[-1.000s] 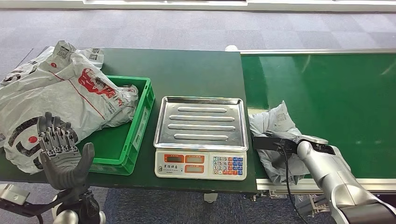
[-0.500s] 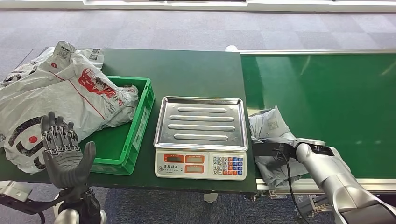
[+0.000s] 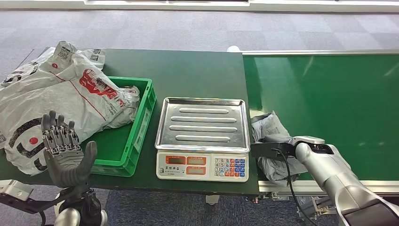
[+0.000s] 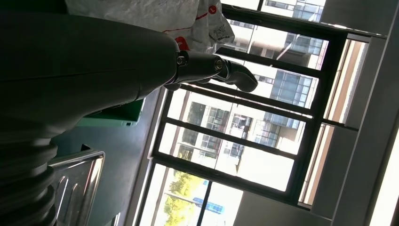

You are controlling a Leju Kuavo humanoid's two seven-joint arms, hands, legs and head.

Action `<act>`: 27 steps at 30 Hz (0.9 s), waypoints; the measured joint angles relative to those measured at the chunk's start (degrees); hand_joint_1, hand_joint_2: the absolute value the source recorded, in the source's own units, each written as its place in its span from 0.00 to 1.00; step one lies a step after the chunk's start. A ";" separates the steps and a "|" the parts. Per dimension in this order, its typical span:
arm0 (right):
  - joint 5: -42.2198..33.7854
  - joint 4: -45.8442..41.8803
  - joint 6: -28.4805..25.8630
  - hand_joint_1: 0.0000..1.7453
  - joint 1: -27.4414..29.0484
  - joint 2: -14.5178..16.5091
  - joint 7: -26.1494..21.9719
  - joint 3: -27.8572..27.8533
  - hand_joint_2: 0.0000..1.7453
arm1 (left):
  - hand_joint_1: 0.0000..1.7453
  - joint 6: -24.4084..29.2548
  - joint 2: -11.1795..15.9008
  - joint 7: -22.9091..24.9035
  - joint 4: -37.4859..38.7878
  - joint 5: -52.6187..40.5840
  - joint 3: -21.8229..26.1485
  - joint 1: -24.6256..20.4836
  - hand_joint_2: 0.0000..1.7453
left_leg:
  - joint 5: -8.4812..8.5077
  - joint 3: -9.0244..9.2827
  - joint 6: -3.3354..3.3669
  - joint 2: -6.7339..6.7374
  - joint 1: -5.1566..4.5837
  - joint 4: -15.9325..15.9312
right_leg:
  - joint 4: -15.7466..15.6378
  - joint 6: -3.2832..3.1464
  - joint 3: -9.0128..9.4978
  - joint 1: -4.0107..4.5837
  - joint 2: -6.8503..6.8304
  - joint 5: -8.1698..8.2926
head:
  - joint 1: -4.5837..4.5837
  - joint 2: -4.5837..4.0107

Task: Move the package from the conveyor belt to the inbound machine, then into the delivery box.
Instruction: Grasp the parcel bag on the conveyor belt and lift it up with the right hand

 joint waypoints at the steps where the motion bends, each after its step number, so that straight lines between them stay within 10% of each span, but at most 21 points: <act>1: -0.21 -0.03 -0.62 1.00 -0.11 -0.03 0.06 0.42 1.00 | 0.00 -0.01 0.02 -0.03 0.01 0.00 0.00 0.00 1.00 | 0.00 -0.01 0.00 0.00 0.00 0.00 | 0.00 0.00 0.00 0.00 0.00 0.00 | 0.00 0.00; 6: 1.81 -1.01 -15.35 1.00 -1.05 0.09 8.18 2.25 1.00 | 0.00 0.01 -0.01 -0.64 -0.39 -0.04 0.41 0.42 1.00 | 0.02 -0.17 -0.01 -0.01 -0.02 -0.01 | 0.07 0.00 -0.08 -0.01 0.01 0.04 | 0.01 0.00; 12: 30.83 -21.23 -58.85 1.00 -0.92 1.32 45.59 0.00 1.00 | 0.00 0.15 -1.67 0.00 -3.74 -0.78 2.07 2.87 1.00 | 0.16 -0.45 -0.05 0.01 -0.05 0.03 | 0.14 -0.04 -0.59 -0.05 0.04 0.09 | 0.00 0.00; 18: 36.00 -47.50 -65.09 1.00 2.81 1.93 41.11 -9.99 1.00 | 0.00 0.62 -2.73 -0.52 -2.32 -1.32 2.10 2.50 1.00 | 0.00 -0.43 -0.10 0.00 -0.01 -0.02 | 0.14 -0.09 -0.51 0.00 0.03 -0.07 | 0.01 0.00; 27: 34.96 -59.48 -63.90 1.00 6.69 5.28 35.98 -16.56 1.00 | 0.00 0.57 -3.02 -0.72 -1.13 -1.16 2.10 1.72 1.00 | 0.01 -0.44 -0.08 0.02 -0.03 -0.04 | 0.14 -0.07 -0.41 -0.03 0.04 -0.03 | 0.01 0.00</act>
